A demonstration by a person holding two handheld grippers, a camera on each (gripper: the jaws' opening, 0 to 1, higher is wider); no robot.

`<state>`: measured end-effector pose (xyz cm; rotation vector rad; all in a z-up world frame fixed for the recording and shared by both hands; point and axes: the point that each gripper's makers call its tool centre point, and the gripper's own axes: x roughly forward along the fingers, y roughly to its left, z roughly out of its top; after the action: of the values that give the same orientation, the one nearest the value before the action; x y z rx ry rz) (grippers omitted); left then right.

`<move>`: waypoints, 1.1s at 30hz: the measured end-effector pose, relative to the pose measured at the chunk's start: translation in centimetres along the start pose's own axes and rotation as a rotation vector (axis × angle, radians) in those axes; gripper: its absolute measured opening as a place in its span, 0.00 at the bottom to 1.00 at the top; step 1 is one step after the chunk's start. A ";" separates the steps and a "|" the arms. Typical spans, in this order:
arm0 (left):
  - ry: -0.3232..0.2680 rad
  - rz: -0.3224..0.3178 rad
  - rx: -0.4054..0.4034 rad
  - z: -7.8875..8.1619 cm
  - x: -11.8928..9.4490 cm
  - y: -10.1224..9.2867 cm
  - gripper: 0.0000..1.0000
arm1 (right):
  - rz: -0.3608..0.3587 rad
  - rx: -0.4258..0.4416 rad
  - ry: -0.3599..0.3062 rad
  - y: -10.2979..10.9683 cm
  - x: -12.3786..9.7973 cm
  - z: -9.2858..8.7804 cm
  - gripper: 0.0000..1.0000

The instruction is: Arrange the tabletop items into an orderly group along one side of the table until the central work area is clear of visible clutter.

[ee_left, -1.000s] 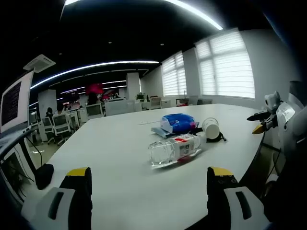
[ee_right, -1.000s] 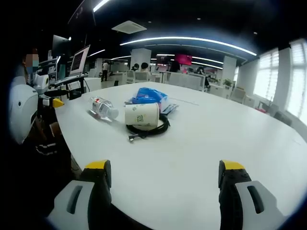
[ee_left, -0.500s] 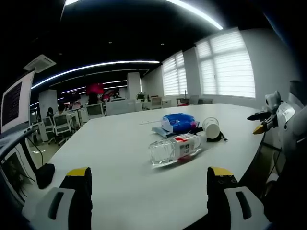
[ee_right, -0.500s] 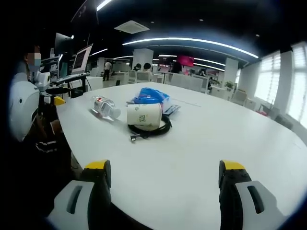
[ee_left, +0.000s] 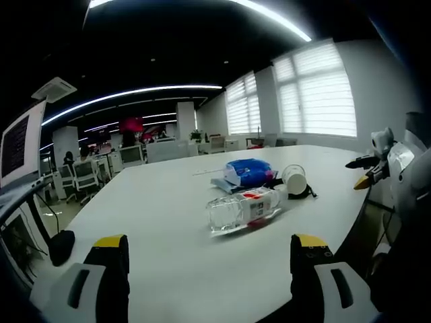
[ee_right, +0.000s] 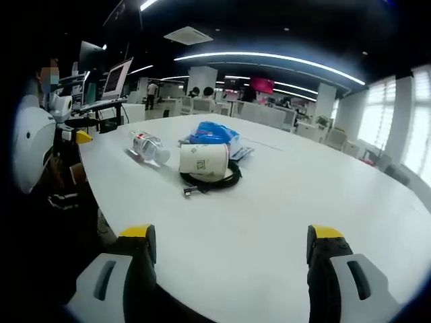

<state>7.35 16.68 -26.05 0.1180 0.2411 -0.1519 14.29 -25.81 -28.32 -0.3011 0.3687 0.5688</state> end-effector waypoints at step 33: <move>-0.011 0.007 0.022 0.3 0.1 0.2 0.99 | -0.004 -0.017 0.017 0.0 0.2 0.0 0.88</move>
<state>7.58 16.78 -25.79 0.1401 0.2279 -0.1484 14.45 -25.71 -28.41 -0.3227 0.3803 0.5661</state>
